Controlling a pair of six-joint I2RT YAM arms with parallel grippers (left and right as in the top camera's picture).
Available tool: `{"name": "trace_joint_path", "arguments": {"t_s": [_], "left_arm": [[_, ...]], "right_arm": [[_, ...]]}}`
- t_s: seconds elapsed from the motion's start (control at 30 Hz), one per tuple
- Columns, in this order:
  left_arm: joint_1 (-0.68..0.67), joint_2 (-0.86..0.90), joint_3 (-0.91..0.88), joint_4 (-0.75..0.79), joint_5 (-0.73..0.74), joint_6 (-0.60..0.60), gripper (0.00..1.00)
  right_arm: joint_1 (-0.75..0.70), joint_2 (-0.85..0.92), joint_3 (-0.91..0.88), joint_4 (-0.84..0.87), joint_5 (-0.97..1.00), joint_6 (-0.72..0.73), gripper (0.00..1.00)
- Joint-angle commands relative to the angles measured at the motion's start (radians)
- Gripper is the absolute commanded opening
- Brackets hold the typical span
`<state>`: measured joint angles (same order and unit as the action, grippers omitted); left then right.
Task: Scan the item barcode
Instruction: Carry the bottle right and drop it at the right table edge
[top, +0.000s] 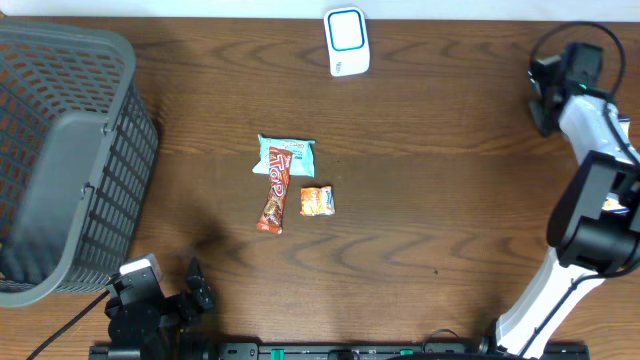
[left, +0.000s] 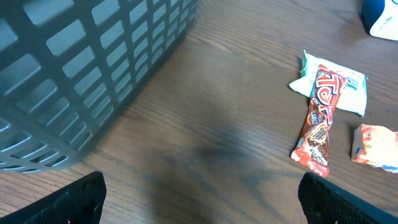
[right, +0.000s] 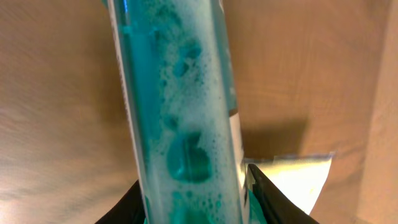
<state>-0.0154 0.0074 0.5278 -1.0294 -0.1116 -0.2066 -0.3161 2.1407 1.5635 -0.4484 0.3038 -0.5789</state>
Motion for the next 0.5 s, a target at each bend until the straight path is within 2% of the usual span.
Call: {"name": "trace_joint_path", "arguments": {"t_s": [0.0,0.23,0.33,0.4,0.47], "left_arm": [[-0.003,-0.003,-0.003,-0.002,-0.009,-0.002,0.99],[-0.003,-0.003,-0.003,-0.002,-0.009,-0.002,0.99],[-0.003,-0.003,-0.003,-0.002,-0.009,-0.002,0.99],[-0.003,-0.003,-0.003,-0.002,-0.009,-0.002,0.99],[-0.003,-0.003,-0.003,-0.002,-0.009,-0.002,0.99]], "right_arm": [[-0.071,0.004,-0.040,0.022,-0.024,0.058,0.01],[-0.217,0.018,-0.153,0.154,-0.056,0.151,0.01],[-0.270,0.018,-0.156,0.182,-0.055,0.183,0.05],[-0.296,0.018,-0.155,0.203,-0.055,0.199,0.13],[-0.314,0.017,-0.153,0.209,-0.047,0.205,0.29]]}}
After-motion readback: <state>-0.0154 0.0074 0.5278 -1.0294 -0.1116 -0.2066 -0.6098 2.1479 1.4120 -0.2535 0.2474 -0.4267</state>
